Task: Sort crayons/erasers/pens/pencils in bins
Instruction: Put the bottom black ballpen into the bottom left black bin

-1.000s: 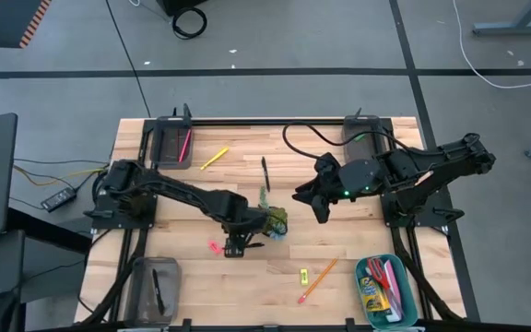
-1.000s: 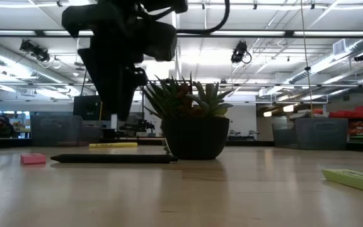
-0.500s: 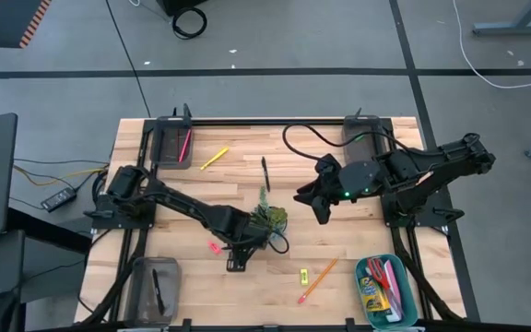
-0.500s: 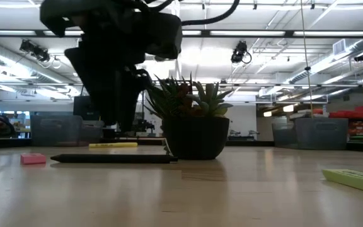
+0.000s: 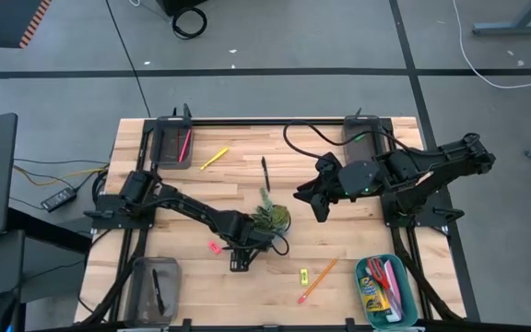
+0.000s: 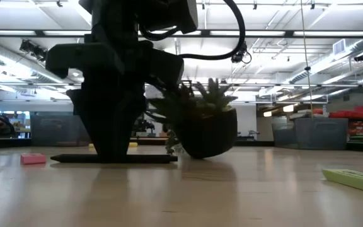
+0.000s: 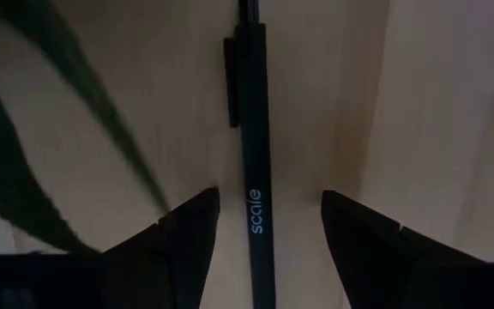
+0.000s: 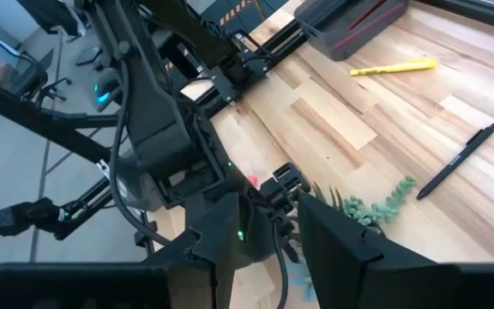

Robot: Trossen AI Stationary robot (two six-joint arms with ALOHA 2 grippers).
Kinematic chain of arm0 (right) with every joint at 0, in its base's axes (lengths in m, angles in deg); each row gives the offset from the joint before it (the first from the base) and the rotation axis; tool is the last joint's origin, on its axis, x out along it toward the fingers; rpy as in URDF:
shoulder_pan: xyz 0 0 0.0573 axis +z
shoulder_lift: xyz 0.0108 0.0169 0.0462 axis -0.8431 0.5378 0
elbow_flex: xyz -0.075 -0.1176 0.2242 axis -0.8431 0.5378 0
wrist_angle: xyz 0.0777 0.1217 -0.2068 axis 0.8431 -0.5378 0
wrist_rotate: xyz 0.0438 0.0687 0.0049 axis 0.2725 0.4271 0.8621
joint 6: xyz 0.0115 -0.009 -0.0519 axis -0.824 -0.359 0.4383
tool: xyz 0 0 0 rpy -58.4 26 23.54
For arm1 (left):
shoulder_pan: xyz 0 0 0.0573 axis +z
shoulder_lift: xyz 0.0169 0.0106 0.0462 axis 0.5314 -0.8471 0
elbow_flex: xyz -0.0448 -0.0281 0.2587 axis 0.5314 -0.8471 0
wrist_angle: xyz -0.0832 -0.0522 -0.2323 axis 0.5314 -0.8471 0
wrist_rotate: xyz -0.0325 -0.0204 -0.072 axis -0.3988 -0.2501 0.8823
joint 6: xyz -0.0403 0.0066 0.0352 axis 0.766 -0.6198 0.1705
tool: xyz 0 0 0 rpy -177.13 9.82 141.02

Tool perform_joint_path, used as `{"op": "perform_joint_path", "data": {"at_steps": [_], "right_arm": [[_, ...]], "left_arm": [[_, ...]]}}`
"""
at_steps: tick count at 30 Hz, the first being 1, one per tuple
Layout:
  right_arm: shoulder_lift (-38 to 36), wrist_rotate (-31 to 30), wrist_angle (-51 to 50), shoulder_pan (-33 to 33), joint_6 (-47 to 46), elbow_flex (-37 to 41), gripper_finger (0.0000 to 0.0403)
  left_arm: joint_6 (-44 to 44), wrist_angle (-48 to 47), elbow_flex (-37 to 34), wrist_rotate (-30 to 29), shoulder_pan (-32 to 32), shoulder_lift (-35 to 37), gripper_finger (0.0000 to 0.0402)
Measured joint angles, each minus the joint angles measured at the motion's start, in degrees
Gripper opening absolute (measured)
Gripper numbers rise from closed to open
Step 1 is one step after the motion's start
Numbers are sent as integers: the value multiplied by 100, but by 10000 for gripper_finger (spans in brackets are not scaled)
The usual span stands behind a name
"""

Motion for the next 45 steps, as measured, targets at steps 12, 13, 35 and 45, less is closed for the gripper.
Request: {"op": "perform_joint_path", "data": {"at_steps": [12,13,35,45], "right_arm": [[0,0,0,0,-104,0,129],[0,0,-2,0,-104,0,129],[0,1,-24,0,83,0,129],[0,2,-72,0,515,0,129]], "left_arm": [[-84,-2,-11,-152,37,7,177],[-87,-4,-11,-157,51,7,165],[186,-1046,-15,64,314,914,28],[2783,-1876,-8,105,-370,2322,28]]}}
